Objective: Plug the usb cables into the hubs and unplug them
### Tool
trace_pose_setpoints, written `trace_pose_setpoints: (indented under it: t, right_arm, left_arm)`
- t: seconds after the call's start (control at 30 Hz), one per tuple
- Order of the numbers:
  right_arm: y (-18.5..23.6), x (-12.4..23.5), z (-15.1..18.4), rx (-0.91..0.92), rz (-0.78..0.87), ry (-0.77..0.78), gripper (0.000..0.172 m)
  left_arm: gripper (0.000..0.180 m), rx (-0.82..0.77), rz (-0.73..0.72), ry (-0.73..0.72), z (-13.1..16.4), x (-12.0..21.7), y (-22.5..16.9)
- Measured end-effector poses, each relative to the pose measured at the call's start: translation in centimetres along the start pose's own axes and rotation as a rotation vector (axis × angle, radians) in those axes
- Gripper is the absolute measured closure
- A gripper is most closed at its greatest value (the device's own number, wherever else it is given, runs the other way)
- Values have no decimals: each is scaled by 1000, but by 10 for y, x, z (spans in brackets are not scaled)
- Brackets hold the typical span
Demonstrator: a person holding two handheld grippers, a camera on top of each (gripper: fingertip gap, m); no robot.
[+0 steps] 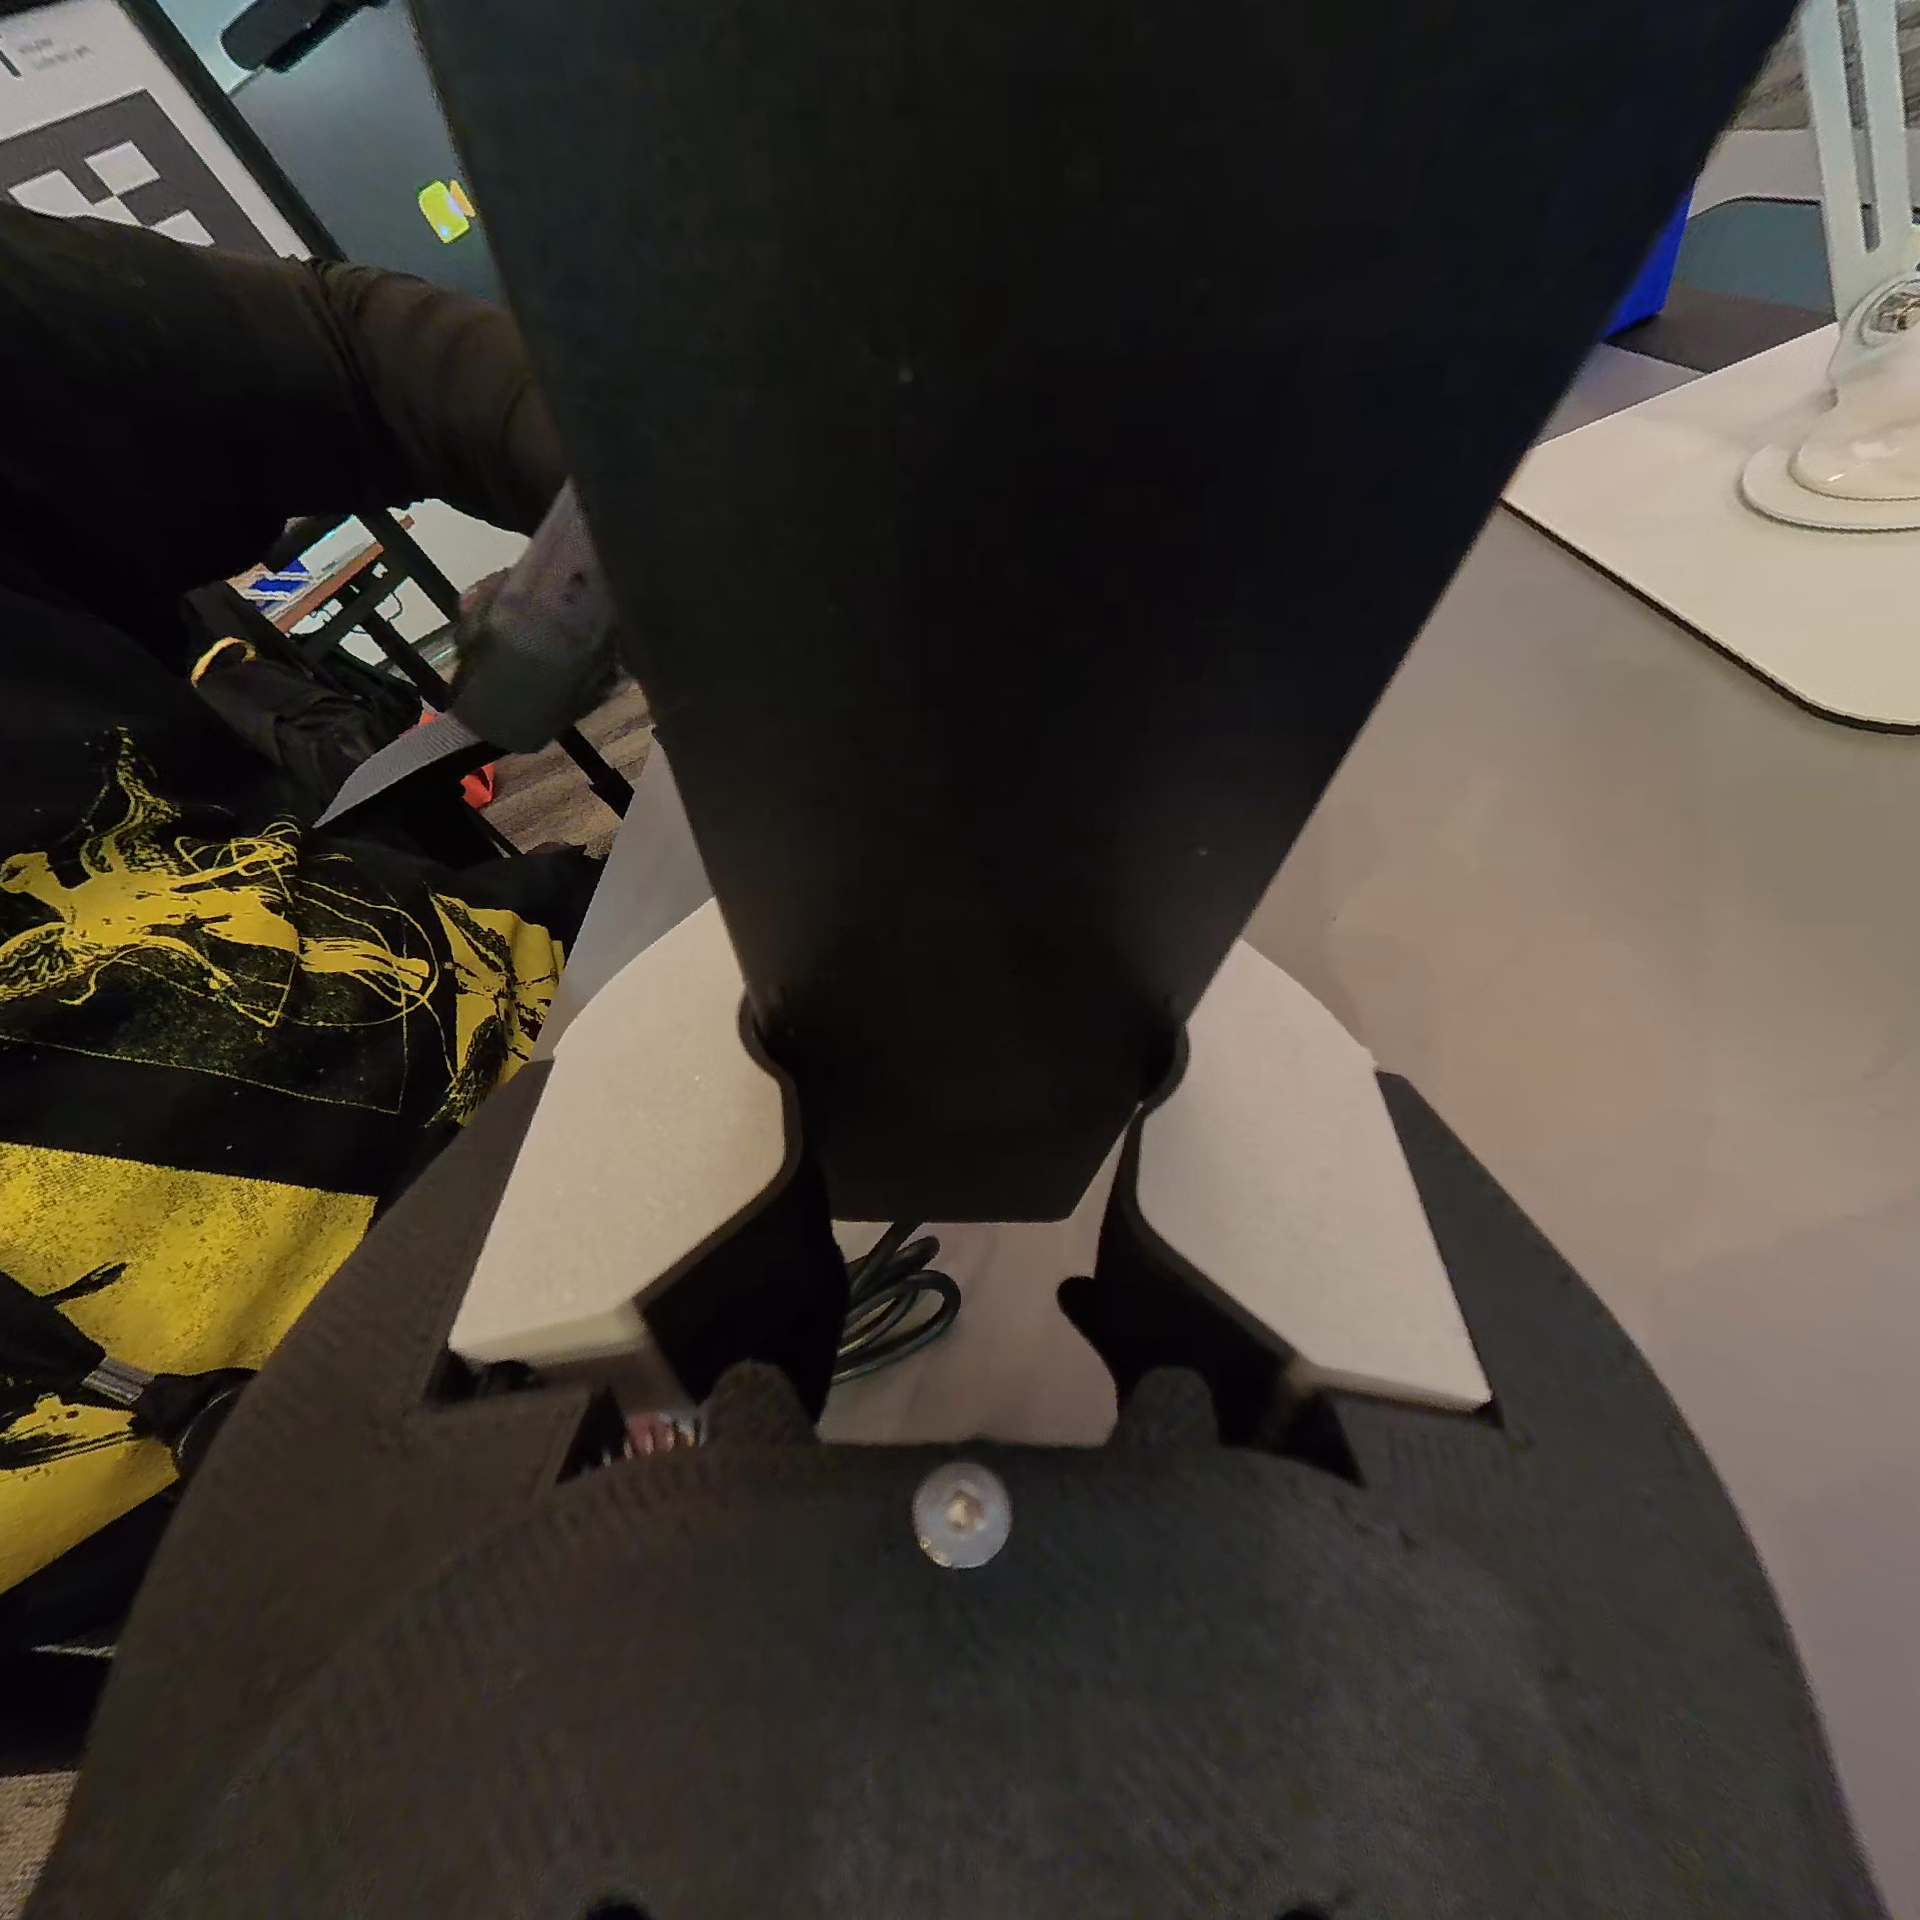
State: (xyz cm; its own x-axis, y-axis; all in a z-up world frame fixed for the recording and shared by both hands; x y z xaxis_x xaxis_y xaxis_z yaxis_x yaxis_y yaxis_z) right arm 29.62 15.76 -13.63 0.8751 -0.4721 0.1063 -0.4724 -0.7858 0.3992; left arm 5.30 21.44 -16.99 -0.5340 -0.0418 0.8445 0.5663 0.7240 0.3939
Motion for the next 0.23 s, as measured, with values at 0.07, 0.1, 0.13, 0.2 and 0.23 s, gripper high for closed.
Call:
trace_pose_setpoints:
  t: [0.07,0.1,0.13,0.2,0.23]
  right_arm:
    - [0,0,0,1,0,0,108]
    - [0,0,0,0,0,-1,108]
    - [0,0,0,0,0,-1,108]
    - [0,0,0,1,-1,1,108]
    - [0,0,0,1,-1,2,108]
  left_arm:
    - [139,-187,-52,-1,-2,3,-8]
    - [139,-299,-76,-8,-2,4,-13]
    - [141,-401,-93,-29,-4,5,-19]
    - [144,-597,-136,-5,-5,2,-25]
    - [148,-670,-140,8,-4,0,-27]
Point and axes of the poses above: each gripper's, where its closed fingertips meet, x back along the fingers, z out of its underside, y = z × x across the jaws, the point moved 10 cm from there along x, back along the fingers, and after that the axes turned 7 degrees about -y, right-handed, at the moved point
